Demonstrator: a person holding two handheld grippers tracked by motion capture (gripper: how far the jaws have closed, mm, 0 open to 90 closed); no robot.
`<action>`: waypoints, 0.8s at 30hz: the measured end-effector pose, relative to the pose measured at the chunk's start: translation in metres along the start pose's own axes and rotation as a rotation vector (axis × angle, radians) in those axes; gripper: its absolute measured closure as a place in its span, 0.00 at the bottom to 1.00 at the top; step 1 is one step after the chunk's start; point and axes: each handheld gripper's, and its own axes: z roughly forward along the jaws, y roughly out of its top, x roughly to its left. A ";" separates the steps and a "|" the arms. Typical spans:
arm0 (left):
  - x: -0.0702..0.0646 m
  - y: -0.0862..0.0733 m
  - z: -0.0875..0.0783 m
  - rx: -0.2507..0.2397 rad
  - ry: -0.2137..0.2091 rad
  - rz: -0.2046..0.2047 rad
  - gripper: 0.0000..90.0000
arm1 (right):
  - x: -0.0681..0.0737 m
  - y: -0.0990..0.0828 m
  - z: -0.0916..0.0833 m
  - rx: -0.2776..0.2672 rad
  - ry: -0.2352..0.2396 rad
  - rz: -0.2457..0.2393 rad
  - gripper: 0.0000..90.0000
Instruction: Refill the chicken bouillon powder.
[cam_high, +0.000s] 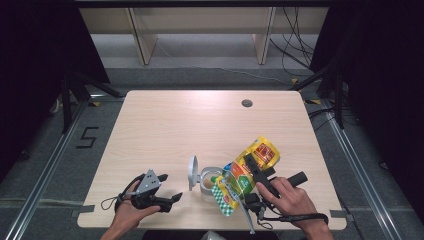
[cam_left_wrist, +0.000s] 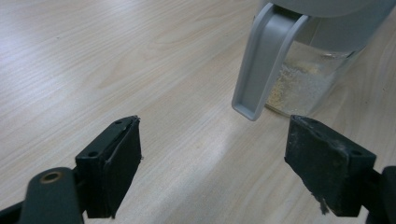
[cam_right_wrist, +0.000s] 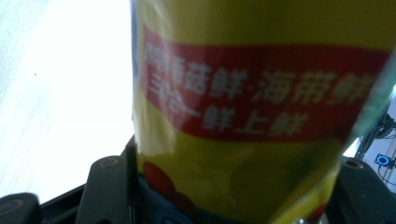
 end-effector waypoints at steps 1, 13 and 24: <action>0.000 0.000 0.000 0.000 0.000 0.000 0.20 | 0.000 0.000 0.000 0.000 0.000 0.000 0.47; 0.002 0.000 0.000 -0.001 0.007 0.022 0.20 | 0.000 0.004 -0.004 0.012 0.013 0.037 0.47; 0.000 0.000 -0.002 0.001 0.014 -0.003 0.20 | 0.002 -0.003 -0.008 0.028 0.013 0.039 0.47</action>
